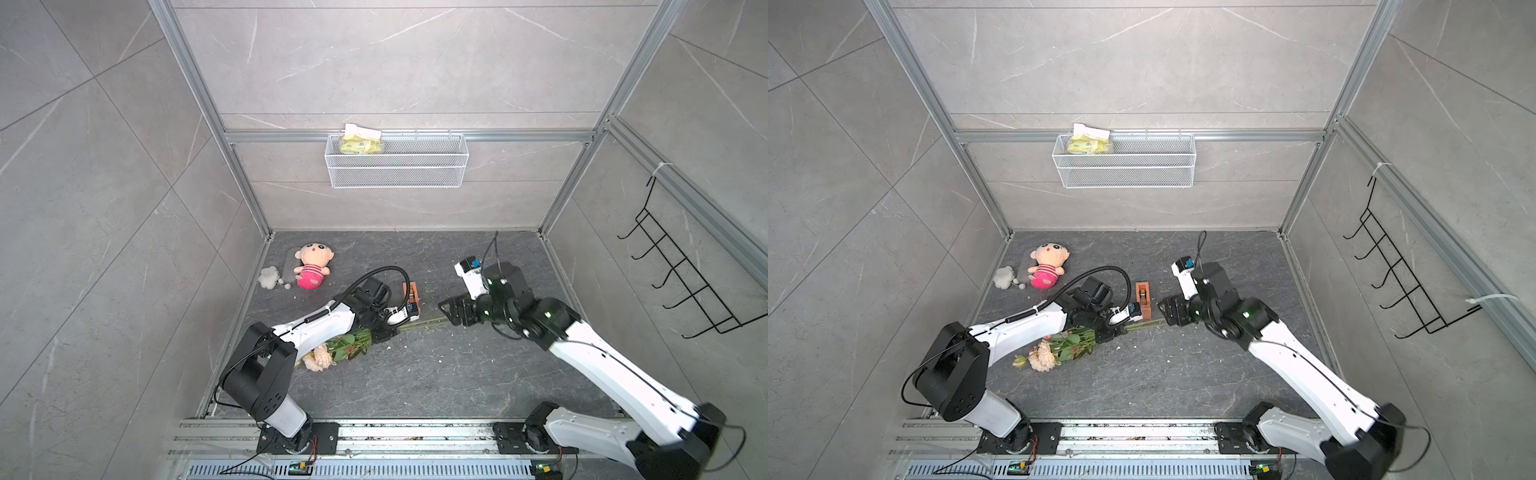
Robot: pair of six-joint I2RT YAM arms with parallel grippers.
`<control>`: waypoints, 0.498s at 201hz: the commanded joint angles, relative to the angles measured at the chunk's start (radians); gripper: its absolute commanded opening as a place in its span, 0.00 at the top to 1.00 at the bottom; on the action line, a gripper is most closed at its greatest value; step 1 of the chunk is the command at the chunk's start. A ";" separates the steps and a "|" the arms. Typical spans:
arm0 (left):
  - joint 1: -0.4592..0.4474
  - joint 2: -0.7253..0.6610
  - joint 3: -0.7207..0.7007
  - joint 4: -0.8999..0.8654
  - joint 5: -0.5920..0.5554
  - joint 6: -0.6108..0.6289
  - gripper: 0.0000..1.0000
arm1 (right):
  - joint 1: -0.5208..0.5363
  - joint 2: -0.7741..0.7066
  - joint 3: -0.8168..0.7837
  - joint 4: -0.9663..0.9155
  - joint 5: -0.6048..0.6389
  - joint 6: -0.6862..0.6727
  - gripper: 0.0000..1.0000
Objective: Wrap bouquets with tape
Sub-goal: Wrap the tape around the bouquet.
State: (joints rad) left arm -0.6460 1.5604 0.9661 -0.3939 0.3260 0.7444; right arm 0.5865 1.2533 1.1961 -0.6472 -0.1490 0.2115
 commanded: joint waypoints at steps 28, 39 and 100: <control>-0.018 -0.115 -0.063 0.136 -0.051 0.110 1.00 | -0.029 0.382 0.239 -0.245 -0.416 -0.296 0.17; -0.023 -0.112 -0.062 0.136 -0.057 0.126 1.00 | -0.028 0.431 0.248 -0.252 -0.496 -0.344 0.16; -0.024 -0.065 -0.032 0.127 -0.060 0.129 1.00 | -0.030 0.558 0.252 -0.244 -0.502 -0.358 0.19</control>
State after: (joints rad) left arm -0.6678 1.4803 0.8955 -0.3149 0.2699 0.8635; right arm 0.5461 1.7748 1.4151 -0.8608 -0.5735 -0.1101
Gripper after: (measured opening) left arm 0.137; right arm 0.818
